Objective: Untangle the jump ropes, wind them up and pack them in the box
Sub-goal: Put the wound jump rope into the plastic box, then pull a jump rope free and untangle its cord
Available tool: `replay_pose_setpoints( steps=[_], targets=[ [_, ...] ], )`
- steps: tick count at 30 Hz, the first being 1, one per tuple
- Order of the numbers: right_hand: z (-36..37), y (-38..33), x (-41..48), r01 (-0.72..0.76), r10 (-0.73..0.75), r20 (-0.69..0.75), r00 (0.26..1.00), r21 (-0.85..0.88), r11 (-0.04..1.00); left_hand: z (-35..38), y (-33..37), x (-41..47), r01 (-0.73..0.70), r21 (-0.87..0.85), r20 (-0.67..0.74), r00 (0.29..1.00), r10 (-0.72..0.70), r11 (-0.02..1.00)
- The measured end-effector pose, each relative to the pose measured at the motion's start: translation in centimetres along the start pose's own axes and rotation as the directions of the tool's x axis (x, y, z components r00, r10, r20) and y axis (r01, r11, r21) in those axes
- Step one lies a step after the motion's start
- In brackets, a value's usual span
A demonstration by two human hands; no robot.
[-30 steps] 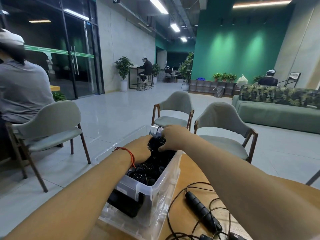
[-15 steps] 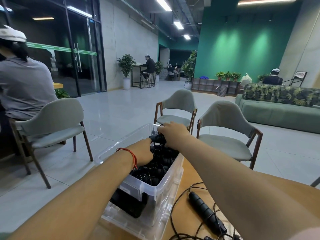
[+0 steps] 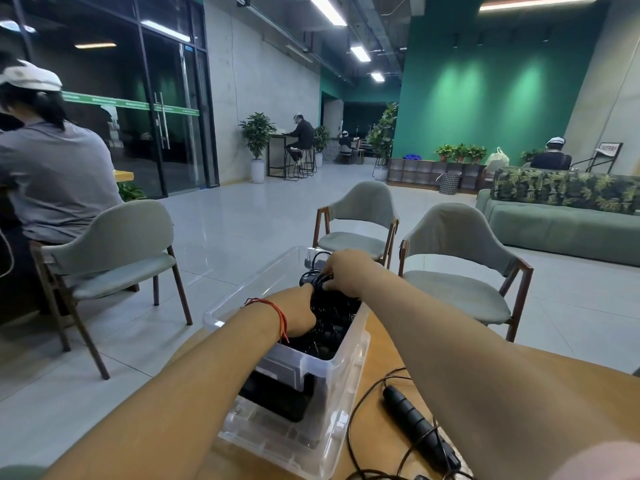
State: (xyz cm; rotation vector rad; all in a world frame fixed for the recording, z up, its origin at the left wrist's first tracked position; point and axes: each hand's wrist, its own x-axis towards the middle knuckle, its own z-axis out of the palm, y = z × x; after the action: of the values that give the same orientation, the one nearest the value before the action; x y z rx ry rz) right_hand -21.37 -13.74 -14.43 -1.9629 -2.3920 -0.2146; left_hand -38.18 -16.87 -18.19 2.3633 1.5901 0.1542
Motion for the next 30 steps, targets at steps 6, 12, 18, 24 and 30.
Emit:
replay_pose_setpoints(
  steps=[6, 12, 18, 24, 30],
  targets=[
    [0.0, 1.3, -1.7, 0.048, -0.045, -0.075, 0.996, 0.044, 0.998, -0.6, 0.6, 0.3, -0.005, -0.021, -0.192, 0.981, 0.001, 1.0],
    [-1.0, 2.2, -3.0, 0.026, -0.013, -0.12, 0.993, 0.11, 0.994, -1.3, 1.3, 0.0, -0.007, -0.048, -0.3, 0.954, -0.008, 0.999],
    [-2.7, 2.8, -4.5, 0.021, -0.009, -0.111, 0.994, 0.109, 0.994, -2.8, 2.0, -0.6, -0.005, -0.027, -0.32, 0.947, -0.004, 1.0],
    [-4.3, 5.2, -7.9, -0.009, 0.018, -0.123, 0.992, 0.075, 0.997, -3.9, 4.8, -1.2, -0.076, -0.001, -0.331, 0.941, 0.071, 0.997],
    [-5.6, 8.8, -13.2, -0.104, 0.113, -0.135, 0.984, 0.077, 0.992, -3.6, 10.8, -2.4, -0.184, 0.014, -0.309, 0.934, 0.179, 0.983]
  ],
)
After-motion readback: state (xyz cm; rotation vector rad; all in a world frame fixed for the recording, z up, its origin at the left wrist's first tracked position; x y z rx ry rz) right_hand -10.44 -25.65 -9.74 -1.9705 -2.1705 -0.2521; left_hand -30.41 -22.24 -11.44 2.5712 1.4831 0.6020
